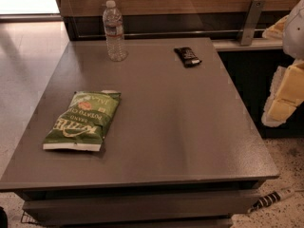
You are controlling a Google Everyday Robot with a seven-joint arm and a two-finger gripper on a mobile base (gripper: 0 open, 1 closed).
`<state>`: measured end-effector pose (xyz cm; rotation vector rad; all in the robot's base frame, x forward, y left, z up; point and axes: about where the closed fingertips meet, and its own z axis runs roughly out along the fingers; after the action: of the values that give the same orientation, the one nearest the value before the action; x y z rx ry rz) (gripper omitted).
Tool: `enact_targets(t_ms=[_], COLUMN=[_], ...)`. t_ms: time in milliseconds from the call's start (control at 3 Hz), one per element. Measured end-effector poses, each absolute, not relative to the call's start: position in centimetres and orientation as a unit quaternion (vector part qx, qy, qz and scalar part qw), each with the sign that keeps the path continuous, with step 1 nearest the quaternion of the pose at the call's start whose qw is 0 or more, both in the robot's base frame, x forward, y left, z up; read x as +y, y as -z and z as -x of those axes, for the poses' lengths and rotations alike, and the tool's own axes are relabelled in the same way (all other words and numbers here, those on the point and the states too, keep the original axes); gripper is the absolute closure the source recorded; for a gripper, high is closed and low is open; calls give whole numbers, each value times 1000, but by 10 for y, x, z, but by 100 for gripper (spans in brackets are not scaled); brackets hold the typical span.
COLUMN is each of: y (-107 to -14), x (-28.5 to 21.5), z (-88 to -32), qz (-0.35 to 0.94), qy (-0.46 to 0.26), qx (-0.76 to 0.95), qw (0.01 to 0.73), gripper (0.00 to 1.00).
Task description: Pick rxbar chocolate
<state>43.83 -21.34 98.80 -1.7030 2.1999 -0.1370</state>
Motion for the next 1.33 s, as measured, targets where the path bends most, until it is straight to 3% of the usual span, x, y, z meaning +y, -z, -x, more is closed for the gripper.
enact_targets(t_ms=[667, 1333], y=[-990, -979], x=[-221, -226], z=[-463, -536], qz=[570, 439], qy=[45, -9], qx=[791, 830], qw=[218, 344], gripper=[0, 0])
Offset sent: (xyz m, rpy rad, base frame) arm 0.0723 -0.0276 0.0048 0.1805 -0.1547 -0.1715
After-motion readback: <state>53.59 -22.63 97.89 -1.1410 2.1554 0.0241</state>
